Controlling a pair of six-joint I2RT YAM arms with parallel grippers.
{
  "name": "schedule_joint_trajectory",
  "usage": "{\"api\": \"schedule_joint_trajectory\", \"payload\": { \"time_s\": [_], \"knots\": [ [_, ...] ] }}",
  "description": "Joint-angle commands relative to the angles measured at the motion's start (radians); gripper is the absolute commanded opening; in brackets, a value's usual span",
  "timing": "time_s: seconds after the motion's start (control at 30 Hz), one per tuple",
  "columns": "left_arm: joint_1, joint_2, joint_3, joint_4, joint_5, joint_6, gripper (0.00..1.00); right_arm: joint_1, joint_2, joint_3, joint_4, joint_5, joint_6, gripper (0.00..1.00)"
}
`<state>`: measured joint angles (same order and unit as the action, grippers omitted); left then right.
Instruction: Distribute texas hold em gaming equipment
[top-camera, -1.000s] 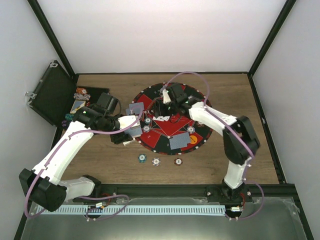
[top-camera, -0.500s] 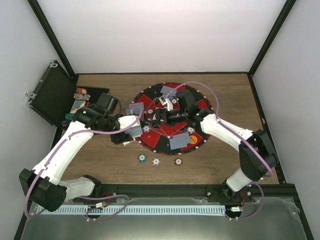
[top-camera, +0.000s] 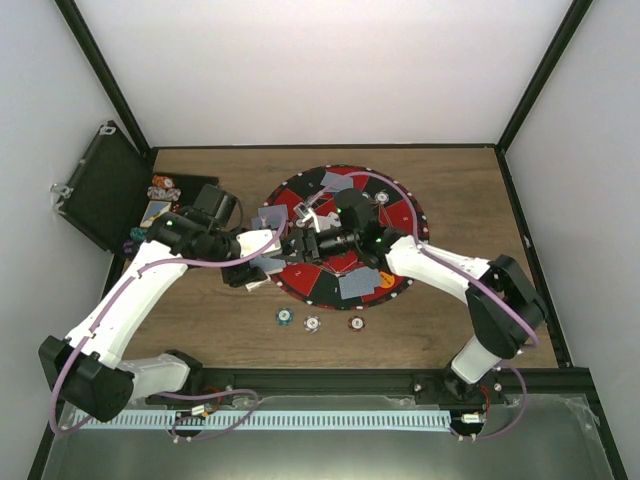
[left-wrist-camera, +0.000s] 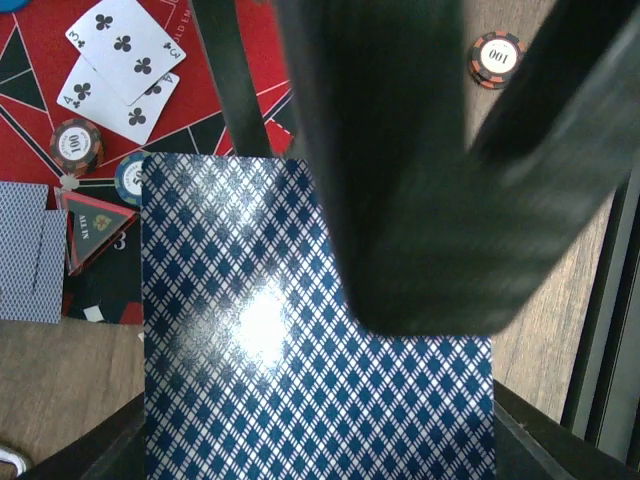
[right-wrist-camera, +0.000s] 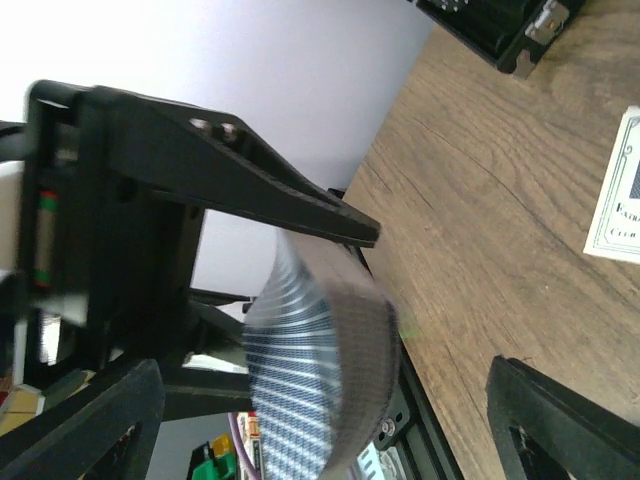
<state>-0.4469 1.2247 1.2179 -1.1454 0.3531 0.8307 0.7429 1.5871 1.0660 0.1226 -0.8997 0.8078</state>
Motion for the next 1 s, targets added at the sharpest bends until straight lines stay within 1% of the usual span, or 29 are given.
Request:
{"api": "schedule_joint_trajectory", "payload": {
  "time_s": [0.0,0.1,0.33,0.6,0.73,0.97],
  "knots": [
    [-0.001,0.000,0.034,0.010,0.025,0.007,0.11,0.025,0.048,0.046,0.041,-0.030,0.033,0.89],
    [-0.001,-0.001,0.035,0.009,0.023,0.008,0.11,0.036,0.073,0.052,0.068,-0.041,0.052,0.87],
    [-0.001,0.008,0.038,0.009,0.030,0.007,0.11,0.057,0.146,0.090,0.165,-0.072,0.122,0.85],
    [-0.001,-0.001,0.036,0.007,0.025,0.009,0.11,0.047,0.221,0.131,0.134,-0.073,0.116,0.78],
    [-0.001,-0.008,0.036,0.003,0.024,0.011,0.11,0.017,0.219,0.110,0.098,-0.069,0.091,0.75],
    [-0.001,-0.012,0.035,0.004,0.030,0.013,0.11,-0.032,0.183,0.013,0.089,-0.071,0.068,0.68]
  ]
}}
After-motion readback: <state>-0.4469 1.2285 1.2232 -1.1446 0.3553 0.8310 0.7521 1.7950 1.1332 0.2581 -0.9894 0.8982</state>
